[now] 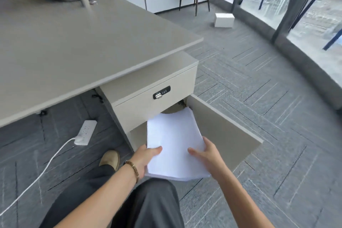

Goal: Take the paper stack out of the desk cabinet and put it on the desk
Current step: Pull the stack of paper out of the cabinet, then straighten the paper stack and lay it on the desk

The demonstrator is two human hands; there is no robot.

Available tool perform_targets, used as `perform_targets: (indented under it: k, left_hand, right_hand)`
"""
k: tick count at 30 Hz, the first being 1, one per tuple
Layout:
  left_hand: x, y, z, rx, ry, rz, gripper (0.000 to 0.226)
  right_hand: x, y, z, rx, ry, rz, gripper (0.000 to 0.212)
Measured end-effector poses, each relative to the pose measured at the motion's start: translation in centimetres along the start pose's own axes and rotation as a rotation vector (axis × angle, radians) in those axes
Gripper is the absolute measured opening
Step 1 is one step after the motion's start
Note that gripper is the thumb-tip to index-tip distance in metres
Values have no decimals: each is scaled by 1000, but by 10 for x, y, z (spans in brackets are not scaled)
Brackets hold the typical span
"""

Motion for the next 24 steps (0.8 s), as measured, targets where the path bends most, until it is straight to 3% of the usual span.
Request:
perform_targets:
  k: [7, 12, 16, 19, 24]
  left_hand:
    - [12, -18, 76, -81, -42, -28, 29]
    - [15, -37, 133, -131, -102, -48, 17]
    - [29, -43, 176, -153, -175, -56, 27]
    - [53, -33, 208, -149, -249, -65, 26]
    - [109, 14, 264, -143, -399, -48, 27]
  right_hand:
    - [-41, 19, 75, 73, 27, 65, 48]
    - [-69, 38, 140, 130, 72, 41, 42]
    - [-100, 52, 191, 137, 156, -44, 30]
    - [-135, 52, 219, 111, 227, -117, 25]
    - [-207, 24, 246, 37, 421, -151, 37]
Point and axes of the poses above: each hand's wrist, its own z-axis away from the middle knuckle, its own y-axis out of the back of the hand, x = y × z, the point moved 4 cm from there along -z, towards the middle knuckle, and after that the axes turned 13 degrees about -z, right-handed, at the moved point
